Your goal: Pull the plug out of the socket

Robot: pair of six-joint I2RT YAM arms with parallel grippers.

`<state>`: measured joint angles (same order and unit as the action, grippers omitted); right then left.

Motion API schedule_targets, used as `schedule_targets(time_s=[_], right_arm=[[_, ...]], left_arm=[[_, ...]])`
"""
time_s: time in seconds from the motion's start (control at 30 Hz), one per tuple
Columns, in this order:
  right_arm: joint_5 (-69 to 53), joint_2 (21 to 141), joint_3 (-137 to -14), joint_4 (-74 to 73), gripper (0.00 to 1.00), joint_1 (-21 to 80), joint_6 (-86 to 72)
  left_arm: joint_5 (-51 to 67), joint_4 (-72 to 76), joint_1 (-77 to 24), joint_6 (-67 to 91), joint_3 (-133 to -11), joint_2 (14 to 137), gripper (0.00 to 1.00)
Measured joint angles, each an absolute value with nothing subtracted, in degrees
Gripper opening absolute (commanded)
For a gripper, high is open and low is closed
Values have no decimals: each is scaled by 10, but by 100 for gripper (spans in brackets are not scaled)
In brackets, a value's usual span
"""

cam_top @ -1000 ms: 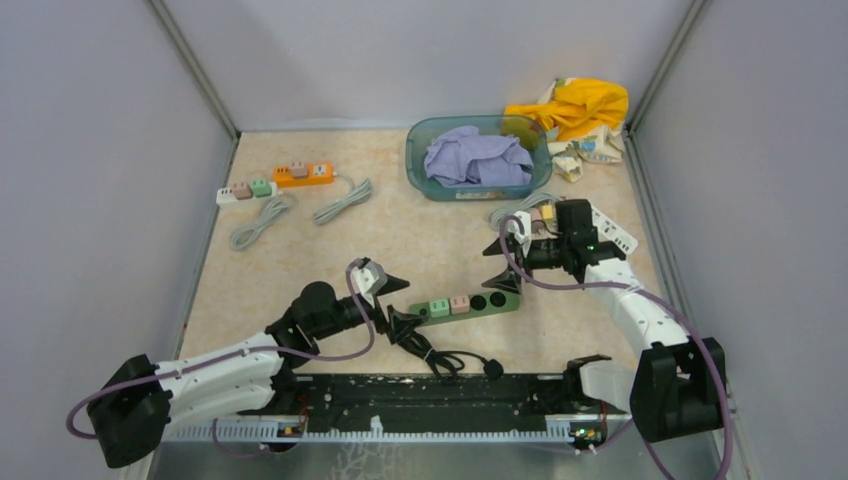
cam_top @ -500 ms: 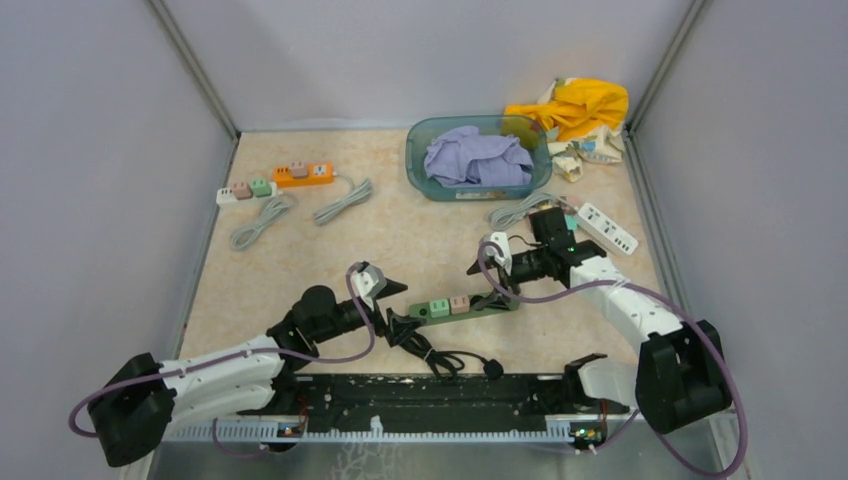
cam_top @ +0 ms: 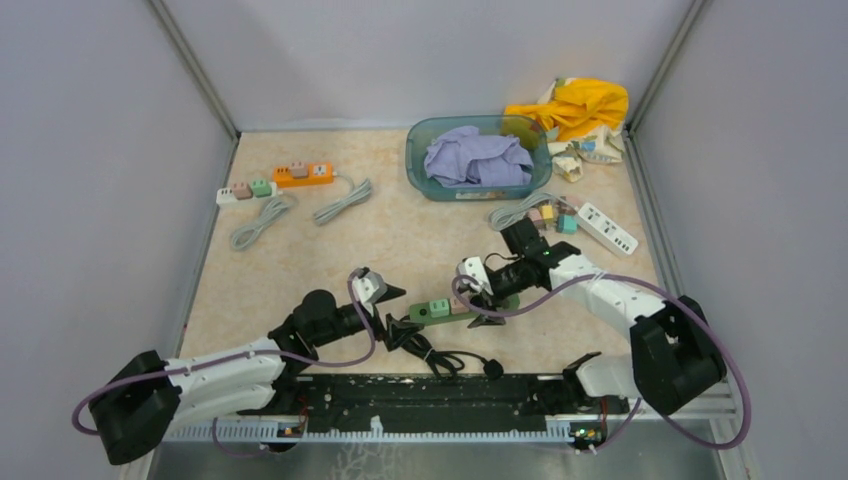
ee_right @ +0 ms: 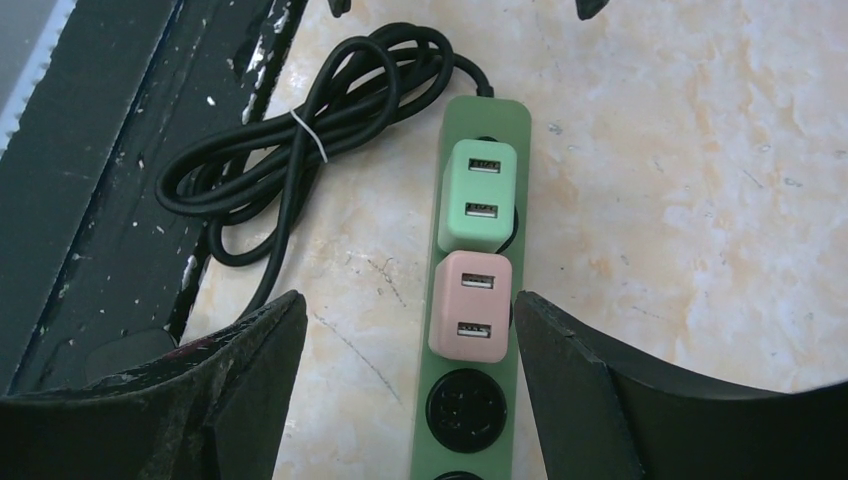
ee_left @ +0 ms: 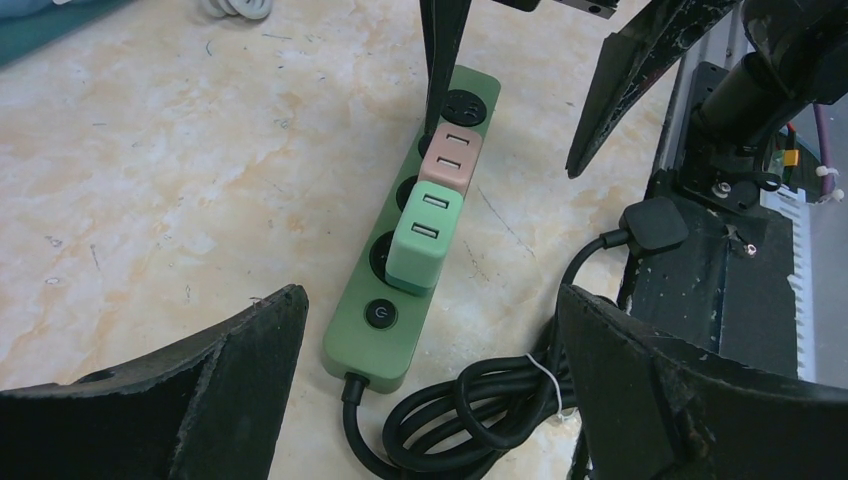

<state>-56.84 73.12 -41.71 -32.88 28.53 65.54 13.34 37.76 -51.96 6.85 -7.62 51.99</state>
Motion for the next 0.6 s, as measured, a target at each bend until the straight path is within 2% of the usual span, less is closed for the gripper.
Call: schedule_targets(time_s=[0.17, 0.4, 0.6], right_arm=[[-543, 747, -417, -325, 76, 303, 660], [-495, 758, -417, -302, 71, 329, 634], [-460, 771, -417, -268, 52, 356, 604]], left_arm=[[134, 387, -520, 65, -67, 523, 100], [141, 401, -520, 61, -65, 539, 98], [148, 405, -520, 57, -65, 552, 91]])
